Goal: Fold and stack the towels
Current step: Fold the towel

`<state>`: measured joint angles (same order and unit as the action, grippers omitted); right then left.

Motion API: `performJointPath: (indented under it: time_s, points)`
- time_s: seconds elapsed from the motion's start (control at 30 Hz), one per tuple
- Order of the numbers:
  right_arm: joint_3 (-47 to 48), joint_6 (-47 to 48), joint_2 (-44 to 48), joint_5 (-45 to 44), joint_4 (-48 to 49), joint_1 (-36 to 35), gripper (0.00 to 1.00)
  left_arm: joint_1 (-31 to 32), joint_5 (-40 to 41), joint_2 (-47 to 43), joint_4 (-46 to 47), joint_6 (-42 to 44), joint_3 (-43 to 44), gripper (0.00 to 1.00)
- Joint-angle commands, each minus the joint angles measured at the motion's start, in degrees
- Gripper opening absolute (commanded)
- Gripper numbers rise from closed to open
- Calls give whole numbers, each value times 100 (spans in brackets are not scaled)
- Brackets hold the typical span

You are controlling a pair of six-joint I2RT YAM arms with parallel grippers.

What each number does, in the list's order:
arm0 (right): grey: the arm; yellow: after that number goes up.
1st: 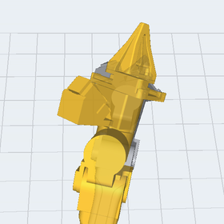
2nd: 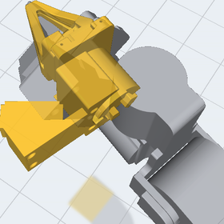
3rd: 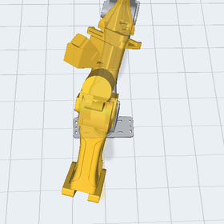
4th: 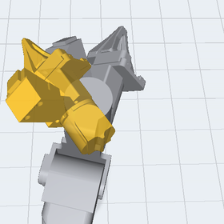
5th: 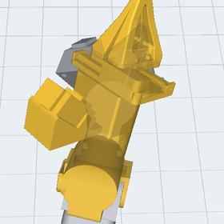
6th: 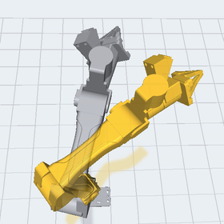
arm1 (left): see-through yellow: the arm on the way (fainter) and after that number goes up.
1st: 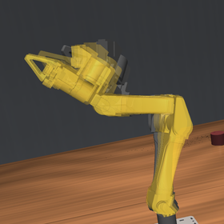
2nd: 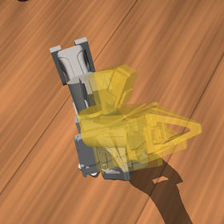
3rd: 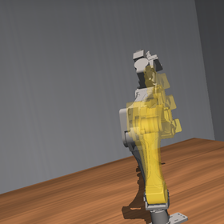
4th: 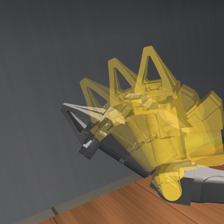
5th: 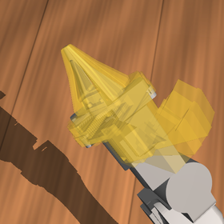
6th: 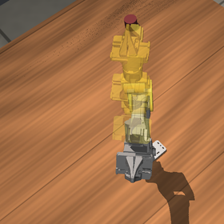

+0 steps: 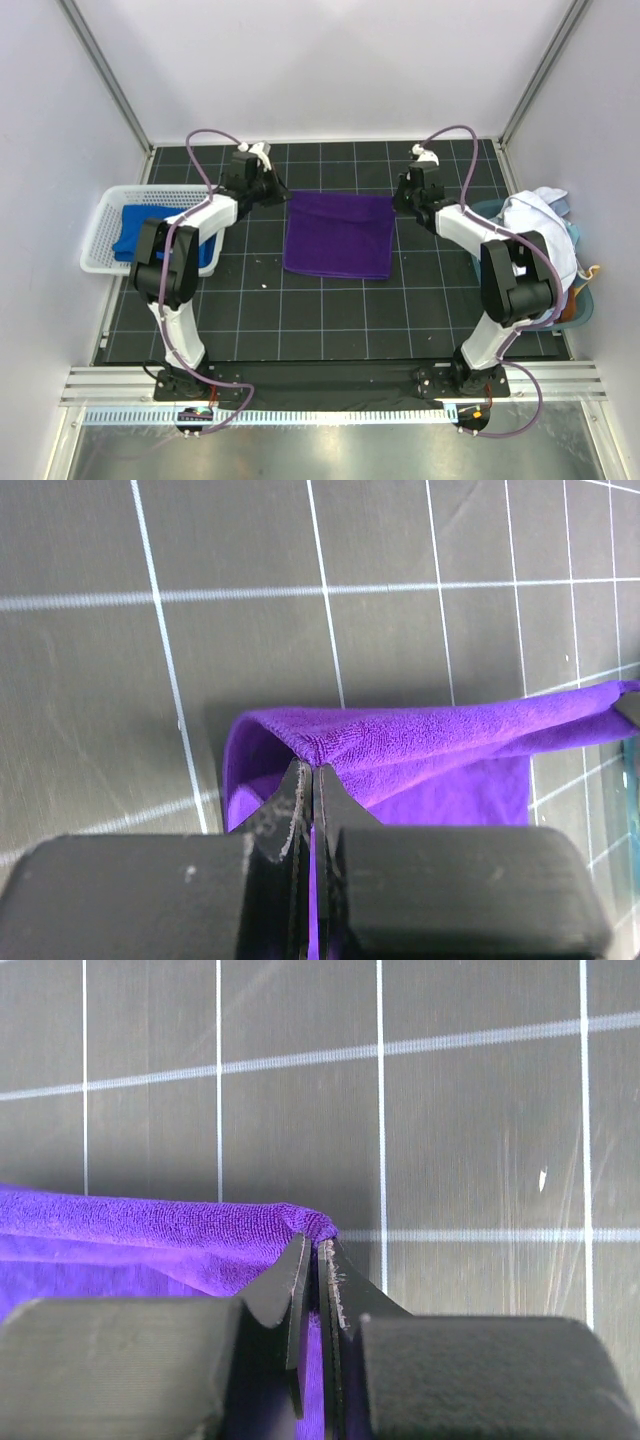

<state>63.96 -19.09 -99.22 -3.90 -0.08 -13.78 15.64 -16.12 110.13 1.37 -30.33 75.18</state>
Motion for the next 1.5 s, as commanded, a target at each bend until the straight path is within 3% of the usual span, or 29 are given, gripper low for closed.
performJointPath:
  time_s: [0.0, 0.6, 1.3, 1.37, 1.47]
  points:
    - [-340, -209, 499, -41, 385, -11, 8, -35, 4, -526, 250, -149, -318, 0]
    - [-1790, -657, 1589, -418, 456, -582, 7, 27, -128, -1432, 567, -369, -1962, 0]
    - [-2529, -824, 2003, -436, 535, -696, 8, 97, -348, -1626, 619, -281, -2517, 0]
    - [-2591, -859, 2003, -410, 605, -722, 9, 115, -383, -1617, 602, -263, -2543, 4]
    - [-2722, -894, 1994, -366, 693, -749, 19, 124, -418, -1617, 610, -263, -2622, 12]
